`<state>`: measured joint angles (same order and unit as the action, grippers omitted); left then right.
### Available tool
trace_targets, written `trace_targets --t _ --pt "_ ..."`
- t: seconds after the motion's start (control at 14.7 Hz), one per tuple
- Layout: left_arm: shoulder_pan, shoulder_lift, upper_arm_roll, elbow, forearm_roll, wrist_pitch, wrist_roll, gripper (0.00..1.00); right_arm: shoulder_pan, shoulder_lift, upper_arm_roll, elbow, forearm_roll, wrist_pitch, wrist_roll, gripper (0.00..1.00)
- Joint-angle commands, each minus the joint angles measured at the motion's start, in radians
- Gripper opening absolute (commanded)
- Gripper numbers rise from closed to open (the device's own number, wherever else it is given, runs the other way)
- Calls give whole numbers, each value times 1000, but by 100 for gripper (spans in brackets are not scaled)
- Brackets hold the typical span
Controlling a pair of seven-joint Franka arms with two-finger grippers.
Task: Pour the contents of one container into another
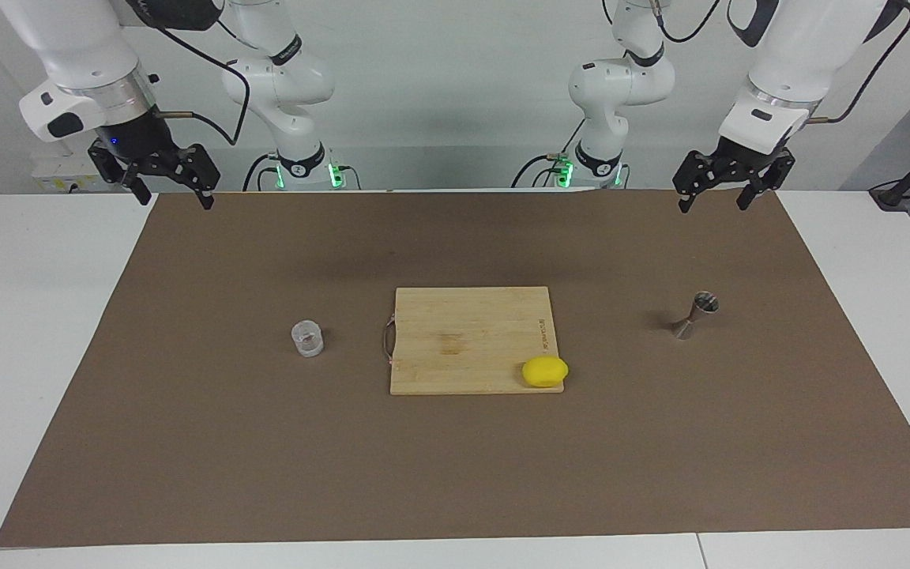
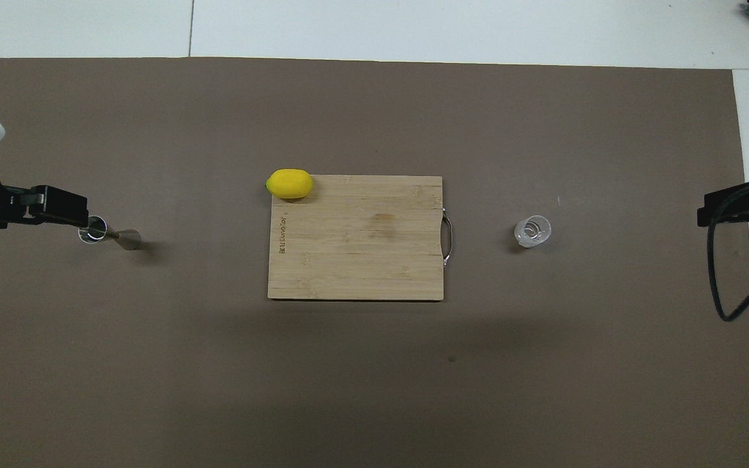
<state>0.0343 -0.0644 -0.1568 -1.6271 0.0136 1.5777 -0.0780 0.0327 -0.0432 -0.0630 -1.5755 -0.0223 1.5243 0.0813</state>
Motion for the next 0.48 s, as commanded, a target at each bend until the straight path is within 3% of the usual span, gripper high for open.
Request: trace_targets --t 0.0,0.07,0.2,0.41 --pt "9 -26 6 -17 -6 -10 9 100 -13 -17 2 -21 -4 -10 -6 100" --pt "28 -26 16 -26 -23 1 7 100 -14 -20 -3 -31 1 -10 17 100" --pt "137 -28 19 -31 -171 -4 18 100 -33 -30 -5 -52 24 -12 86 100" --pt "211 -18 22 -75 -199 2 20 100 -91 -49 -8 -92 119 -12 204 100"
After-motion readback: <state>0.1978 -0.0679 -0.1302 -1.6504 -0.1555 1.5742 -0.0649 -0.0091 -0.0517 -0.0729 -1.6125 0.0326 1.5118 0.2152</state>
